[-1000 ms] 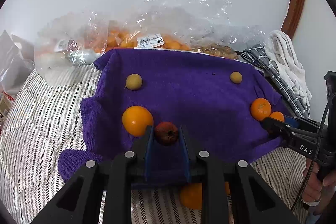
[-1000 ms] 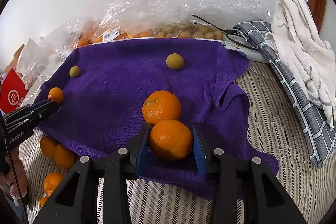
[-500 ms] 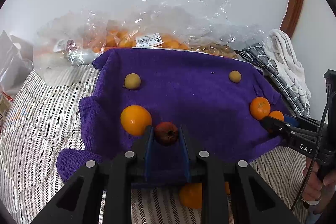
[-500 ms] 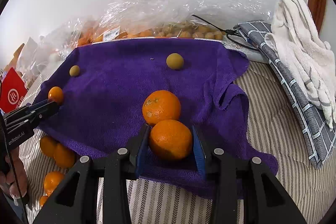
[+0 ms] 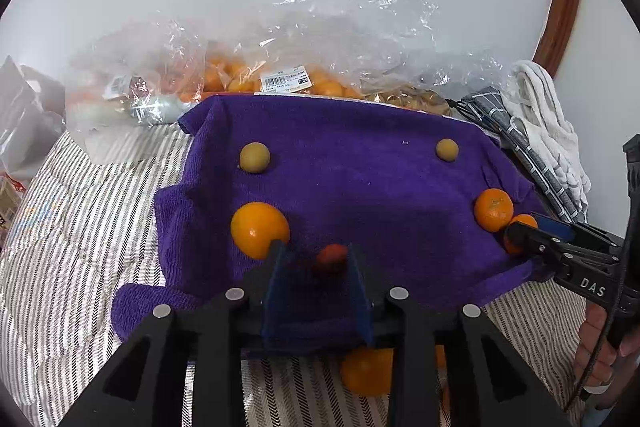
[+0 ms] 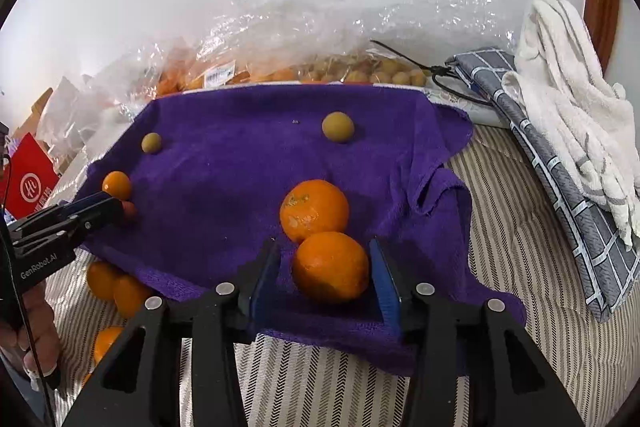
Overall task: Organize fruits
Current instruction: 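Open both grippers to release the orange and red fruit onto the towel, then move the right gripper to the oranges beside the towel and grasp one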
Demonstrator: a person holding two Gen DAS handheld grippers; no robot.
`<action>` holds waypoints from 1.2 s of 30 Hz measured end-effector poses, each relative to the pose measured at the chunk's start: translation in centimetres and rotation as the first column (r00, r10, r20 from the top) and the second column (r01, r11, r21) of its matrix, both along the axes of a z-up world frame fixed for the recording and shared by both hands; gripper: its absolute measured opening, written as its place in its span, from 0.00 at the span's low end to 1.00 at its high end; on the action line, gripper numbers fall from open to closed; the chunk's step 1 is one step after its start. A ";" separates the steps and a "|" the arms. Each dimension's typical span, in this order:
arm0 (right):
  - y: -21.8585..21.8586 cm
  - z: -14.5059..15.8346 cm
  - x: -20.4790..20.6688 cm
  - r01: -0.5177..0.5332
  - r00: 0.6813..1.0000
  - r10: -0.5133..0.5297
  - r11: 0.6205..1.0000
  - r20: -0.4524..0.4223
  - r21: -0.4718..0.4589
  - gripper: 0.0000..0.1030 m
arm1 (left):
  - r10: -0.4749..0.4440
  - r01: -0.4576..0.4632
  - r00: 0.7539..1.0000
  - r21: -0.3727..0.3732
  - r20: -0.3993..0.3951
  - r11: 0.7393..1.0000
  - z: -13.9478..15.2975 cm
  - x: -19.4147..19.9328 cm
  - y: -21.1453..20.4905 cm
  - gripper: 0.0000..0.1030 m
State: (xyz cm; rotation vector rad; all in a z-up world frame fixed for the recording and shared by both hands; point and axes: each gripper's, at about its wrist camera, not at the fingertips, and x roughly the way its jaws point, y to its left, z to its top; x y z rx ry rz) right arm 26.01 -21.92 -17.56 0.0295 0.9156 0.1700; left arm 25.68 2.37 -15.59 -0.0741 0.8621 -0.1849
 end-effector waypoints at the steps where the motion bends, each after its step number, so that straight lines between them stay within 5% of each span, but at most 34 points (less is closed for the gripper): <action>1: 0.0 0.2 -0.1 0.000 1.000 0.000 1.000 0.007 0.006 0.47 | 0.002 -0.002 1.000 -0.003 0.003 1.000 0.1 0.0 0.1 0.30; 23: 0.3 4.9 -5.5 0.043 0.996 -0.052 0.993 0.079 0.109 0.48 | 0.066 -0.065 0.989 -0.016 0.131 0.998 1.8 -2.1 2.0 0.30; 36: 1.1 5.8 -8.5 0.062 0.996 -0.065 0.997 0.062 0.056 0.48 | 0.115 -0.101 0.990 -0.168 0.076 0.981 1.1 -3.9 5.5 0.29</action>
